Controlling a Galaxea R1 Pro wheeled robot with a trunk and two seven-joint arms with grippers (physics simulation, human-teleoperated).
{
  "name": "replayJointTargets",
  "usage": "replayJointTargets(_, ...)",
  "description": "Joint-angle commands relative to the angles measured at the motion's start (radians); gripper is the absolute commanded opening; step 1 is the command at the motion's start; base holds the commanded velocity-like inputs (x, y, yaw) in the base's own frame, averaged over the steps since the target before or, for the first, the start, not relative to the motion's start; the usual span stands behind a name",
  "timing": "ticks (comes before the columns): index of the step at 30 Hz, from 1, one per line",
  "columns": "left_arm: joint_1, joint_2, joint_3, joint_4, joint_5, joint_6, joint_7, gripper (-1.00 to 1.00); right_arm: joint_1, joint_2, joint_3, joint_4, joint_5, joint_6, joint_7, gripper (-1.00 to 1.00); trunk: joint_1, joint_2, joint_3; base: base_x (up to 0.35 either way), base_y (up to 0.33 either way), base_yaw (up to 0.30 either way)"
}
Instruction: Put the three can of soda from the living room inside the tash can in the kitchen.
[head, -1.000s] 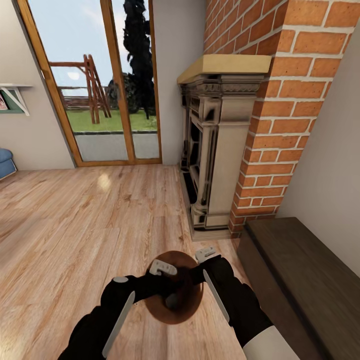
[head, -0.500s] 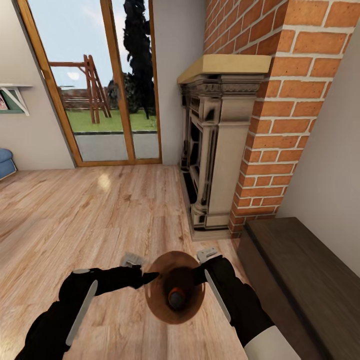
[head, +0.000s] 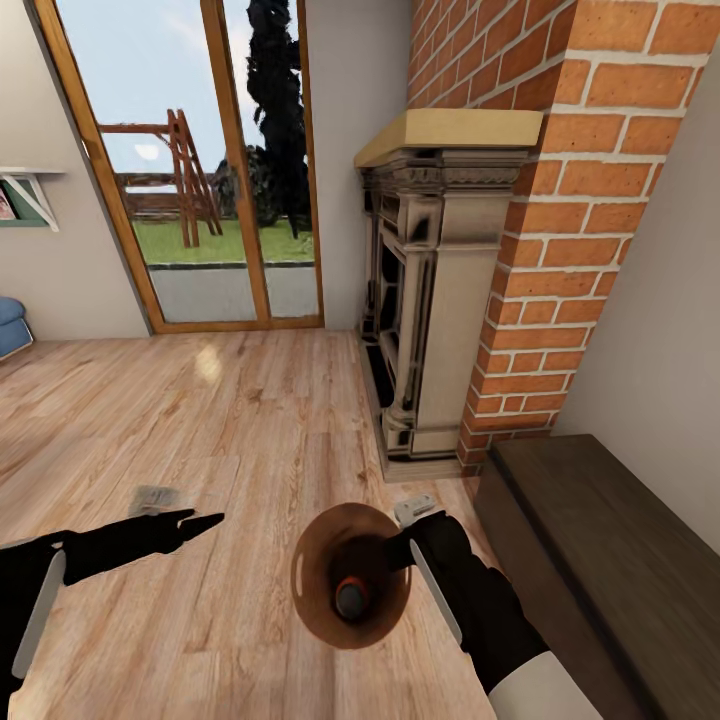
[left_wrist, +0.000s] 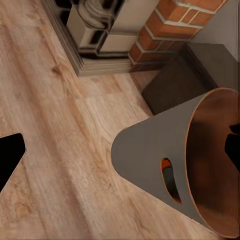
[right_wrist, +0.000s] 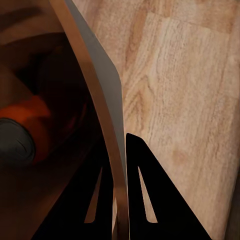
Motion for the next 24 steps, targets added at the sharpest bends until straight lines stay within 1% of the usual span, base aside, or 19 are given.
replayJointTargets(1, 0.000, 0.001, 0.012, 0.002, -0.003, -0.004, -0.009, 1.00, 0.000, 0.000, -0.001, 0.000, -0.012, 0.000, 0.006, -1.00, 0.000, 0.000, 0.000, 0.000, 0.000, 0.000)
replayJointTargets(2, 0.000, 0.001, 0.016, 0.004, -0.004, -0.006, -0.007, 1.00, 0.000, 0.000, -0.002, 0.000, -0.013, 0.000, 0.006, -1.00, 0.000, 0.000, 0.000, 0.000, 0.000, 0.000)
replayJointTargets(4, 0.001, 0.000, 0.023, 0.009, -0.007, -0.011, 0.019, 1.00, 0.000, -0.001, -0.003, 0.000, -0.013, 0.000, 0.006, -1.00, 0.000, 0.000, 0.000, 0.000, 0.000, 0.000)
replayJointTargets(5, 0.004, 0.000, 0.026, 0.014, -0.009, -0.020, 0.048, 1.00, 0.000, -0.002, -0.005, 0.000, -0.013, 0.000, 0.006, -1.00, 0.000, 0.000, 0.000, 0.000, 0.000, 0.000)
replayJointTargets(6, 0.011, -0.001, 0.027, 0.028, -0.011, -0.051, 0.088, 1.00, 0.001, -0.003, -0.008, 0.000, -0.013, 0.000, 0.006, -1.00, 0.000, 0.000, 0.000, 0.000, 0.000, 0.000)
replayJointTargets(8, 0.017, -0.002, 0.027, 0.044, -0.012, -0.081, 0.106, 1.00, 0.002, -0.004, -0.014, 0.000, -0.014, 0.000, 0.007, -1.00, 0.000, 0.000, 0.000, 0.000, 0.000, 0.000)
replayJointTargets(9, 0.023, -0.002, 0.026, 0.065, -0.013, -0.116, 0.119, 1.00, 0.002, -0.005, -0.030, 0.000, -0.013, 0.000, 0.007, -1.00, 0.000, 0.000, 0.000, 0.000, 0.000, 0.000)
replayJointTargets(11, 0.028, -0.003, 0.026, 0.093, -0.013, -0.154, 0.128, 1.00, 0.002, -0.006, -0.054, 0.000, -0.012, 0.000, 0.007, -1.00, 0.000, 0.000, 0.000, 0.000, 0.000, 0.000)
replayJointTargets(13, 0.032, -0.003, 0.026, 0.172, -0.012, -0.240, 0.139, 1.00, 0.003, -0.018, -0.096, -0.001, -0.010, 0.000, 0.009, -1.00, 0.000, 0.000, 0.000, 0.000, 0.000, 0.000)
replayJointTargets(15, 0.034, -0.003, 0.026, 0.254, -0.011, -0.331, 0.164, 1.00, 0.006, -0.034, -0.115, -0.010, -0.008, 0.000, 0.010, -1.00, 0.000, 0.000, 0.000, 0.000, 0.000, 0.000)
replayJointTargets(18, 0.035, -0.003, 0.026, 0.309, -0.011, -0.399, 0.208, 1.00, 0.008, -0.042, -0.122, -0.020, -0.007, 0.000, 0.010, -1.00, 0.000, 0.000, 0.000, 0.000, 0.000, 0.000)
replayJointTargets(20, 0.035, -0.003, 0.025, 0.391, -0.013, -0.503, 0.284, 1.00, 0.011, -0.058, -0.127, -0.051, -0.007, 0.000, 0.009, -1.00, 0.000, 0.000, 0.000, 0.000, 0.000, 0.000)
replayJointTargets(22, 0.035, -0.003, 0.025, 0.437, -0.013, -0.559, 0.318, 1.00, 0.013, -0.071, -0.127, -0.080, -0.007, 0.000, 0.011, -1.00, 0.000, 0.000, 0.000, 0.000, 0.000, 0.000)
replayJointTargets(23, 0.035, -0.003, 0.024, 0.481, -0.013, -0.611, 0.345, 1.00, 0.019, -0.084, -0.128, -0.113, -0.008, -0.009, 0.012, -1.00, 0.000, 0.000, 0.000, 0.000, 0.000, 0.000)
replayJointTargets(24, 0.035, -0.003, 0.024, 0.502, -0.013, -0.637, 0.355, 1.00, 0.026, -0.091, -0.128, -0.130, -0.010, -0.021, 0.014, -1.00, 0.000, 0.000, 0.000, 0.000, 0.000, 0.000)
